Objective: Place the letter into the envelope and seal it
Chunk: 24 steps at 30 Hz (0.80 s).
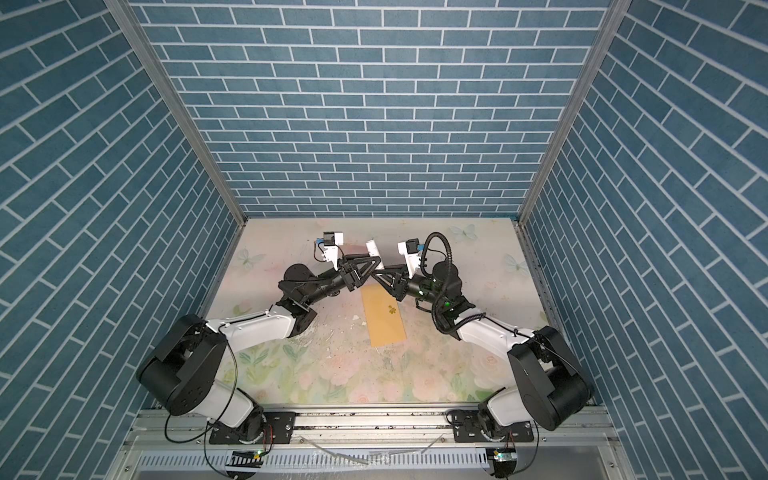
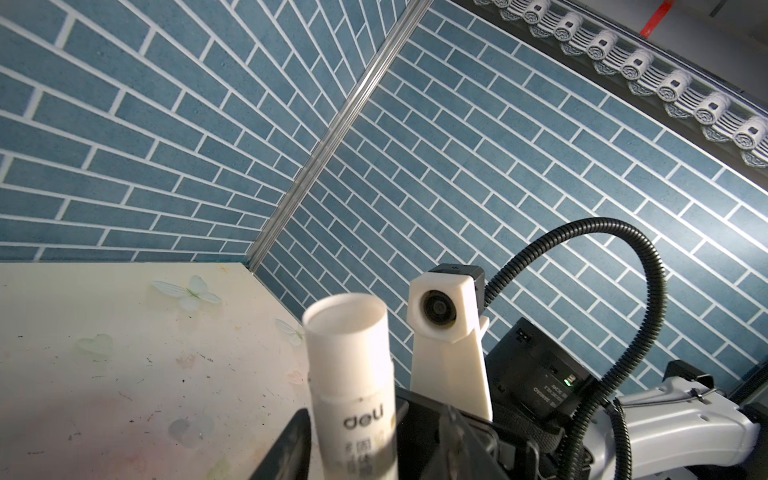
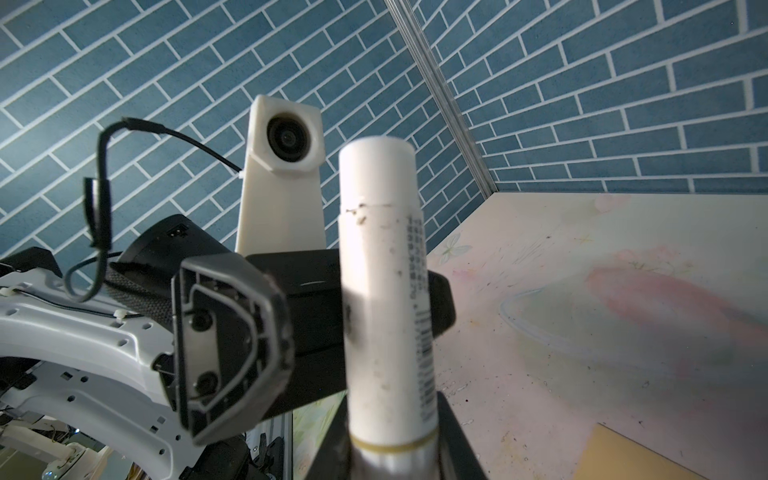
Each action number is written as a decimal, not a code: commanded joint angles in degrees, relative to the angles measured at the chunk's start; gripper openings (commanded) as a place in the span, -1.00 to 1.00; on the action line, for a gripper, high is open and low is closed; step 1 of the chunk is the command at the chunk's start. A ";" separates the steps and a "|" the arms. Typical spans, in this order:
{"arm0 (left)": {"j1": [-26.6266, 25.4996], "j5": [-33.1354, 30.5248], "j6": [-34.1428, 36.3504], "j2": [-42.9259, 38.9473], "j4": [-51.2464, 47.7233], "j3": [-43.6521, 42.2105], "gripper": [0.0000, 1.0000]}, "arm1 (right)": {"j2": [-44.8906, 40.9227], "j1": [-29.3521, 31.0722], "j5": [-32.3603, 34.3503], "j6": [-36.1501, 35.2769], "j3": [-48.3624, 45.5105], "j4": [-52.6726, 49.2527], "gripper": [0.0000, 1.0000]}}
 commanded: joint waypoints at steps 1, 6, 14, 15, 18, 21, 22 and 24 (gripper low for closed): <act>-0.25 0.06 -0.31 0.94 2.58 -0.74 -0.05 | 0.51 -0.06 -1.31 2.12 -0.94 4.14 -1.00; -0.25 0.08 -0.50 1.18 2.54 -0.58 -0.21 | 1.03 0.00 -1.48 2.56 -0.78 4.59 -1.00; -0.34 -0.01 -1.42 2.41 3.88 -0.07 -0.46 | 1.72 -0.05 -1.85 2.83 -0.51 4.81 -1.00; -0.34 0.07 -1.53 2.60 3.96 -0.03 -0.52 | 1.82 -0.05 -1.88 2.84 -0.46 4.81 -1.00; -0.34 0.01 -1.58 2.85 4.30 -0.16 -0.70 | 2.00 -0.01 -1.90 2.83 -0.39 4.70 -1.00; -0.34 -0.10 -1.20 2.95 4.32 -0.46 -0.92 | 1.90 0.00 -1.66 2.65 -0.18 3.69 -1.00; -0.34 -0.10 -1.06 2.96 4.23 -0.49 -1.00 | 1.87 -0.02 -1.71 2.58 -0.11 3.46 -1.00; -0.34 -0.10 -0.71 2.96 3.92 -0.49 -1.00 | 1.89 -0.05 -1.83 2.50 0.01 3.32 -1.00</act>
